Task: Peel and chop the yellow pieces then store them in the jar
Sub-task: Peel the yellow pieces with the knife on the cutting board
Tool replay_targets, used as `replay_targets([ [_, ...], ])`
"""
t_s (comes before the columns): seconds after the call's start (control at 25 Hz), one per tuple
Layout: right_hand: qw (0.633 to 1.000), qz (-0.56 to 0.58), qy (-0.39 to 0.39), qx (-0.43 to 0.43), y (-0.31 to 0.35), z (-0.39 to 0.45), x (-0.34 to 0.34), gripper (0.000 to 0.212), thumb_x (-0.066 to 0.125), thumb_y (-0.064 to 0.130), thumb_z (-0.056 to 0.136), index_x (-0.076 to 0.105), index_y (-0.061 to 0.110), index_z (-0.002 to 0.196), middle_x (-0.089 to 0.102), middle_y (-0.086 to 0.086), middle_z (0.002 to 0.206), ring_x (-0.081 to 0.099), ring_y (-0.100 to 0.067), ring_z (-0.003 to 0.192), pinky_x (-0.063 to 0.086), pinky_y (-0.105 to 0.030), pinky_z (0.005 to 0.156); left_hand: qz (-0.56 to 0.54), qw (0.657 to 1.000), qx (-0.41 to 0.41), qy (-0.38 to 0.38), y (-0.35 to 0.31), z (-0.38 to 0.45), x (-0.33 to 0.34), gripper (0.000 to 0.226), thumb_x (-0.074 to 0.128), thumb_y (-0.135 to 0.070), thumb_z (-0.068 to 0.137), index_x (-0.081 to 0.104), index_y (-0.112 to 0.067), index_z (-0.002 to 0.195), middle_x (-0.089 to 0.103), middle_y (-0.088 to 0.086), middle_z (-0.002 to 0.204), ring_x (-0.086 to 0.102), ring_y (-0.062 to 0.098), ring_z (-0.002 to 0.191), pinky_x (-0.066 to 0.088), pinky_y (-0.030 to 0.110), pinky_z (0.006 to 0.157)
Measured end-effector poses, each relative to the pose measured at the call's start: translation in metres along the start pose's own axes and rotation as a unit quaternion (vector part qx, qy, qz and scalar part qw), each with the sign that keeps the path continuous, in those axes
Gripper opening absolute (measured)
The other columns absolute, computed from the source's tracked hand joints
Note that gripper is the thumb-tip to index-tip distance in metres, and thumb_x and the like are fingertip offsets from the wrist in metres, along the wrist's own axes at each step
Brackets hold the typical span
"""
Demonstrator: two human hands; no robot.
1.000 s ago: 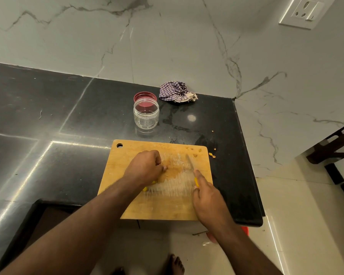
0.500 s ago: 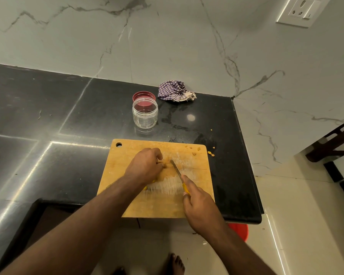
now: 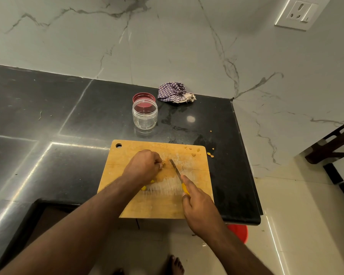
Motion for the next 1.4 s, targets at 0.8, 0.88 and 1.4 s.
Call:
replay_targets([
  [0.8,0.995,-0.091,0.052,0.008,0.031,0.021,0.019,0.060,0.032,0.020,0.102,0.009,0.032,0.156,0.056,-0.002,0.120,0.054,-0.017,0.101,0.049,-0.034,0.086,-0.043,0.999,-0.017,-0.009,-0.003,-0.001,0.003,0.015,0.064,-0.021,0.090,0.077,-0.020,0.096,0.073,-0.004,0.092,0.063,0.011,0.078,0.050,0.025,0.063],
  [0.88,0.995,-0.088,0.055,0.015,0.032,0.024,0.020,0.060,0.031,0.021,0.102,0.008,0.031,0.156,0.056,-0.003,0.122,0.055,-0.018,0.103,0.048,-0.034,0.087,-0.044,0.999,-0.023,-0.010,-0.004,-0.002,0.002,0.014,0.063,-0.021,0.091,0.077,-0.020,0.094,0.073,-0.004,0.091,0.063,0.010,0.076,0.049,0.023,0.061],
  [1.4,0.998,-0.057,0.012,0.004,0.026,-0.005,0.007,0.056,0.034,0.025,0.104,0.013,0.032,0.156,0.054,0.003,0.128,0.049,-0.009,0.102,0.044,-0.025,0.088,-0.032,0.999,-0.024,0.003,-0.001,-0.005,0.002,0.024,0.061,-0.019,0.095,0.074,-0.018,0.114,0.072,-0.002,0.112,0.064,0.012,0.090,0.054,0.026,0.072],
])
Point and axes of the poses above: each hand's wrist, its own z-axis towards the middle knuckle, its own x-axis out of the palm, y = z × x, the point moved 1 cm from there along z, towards the middle knuckle
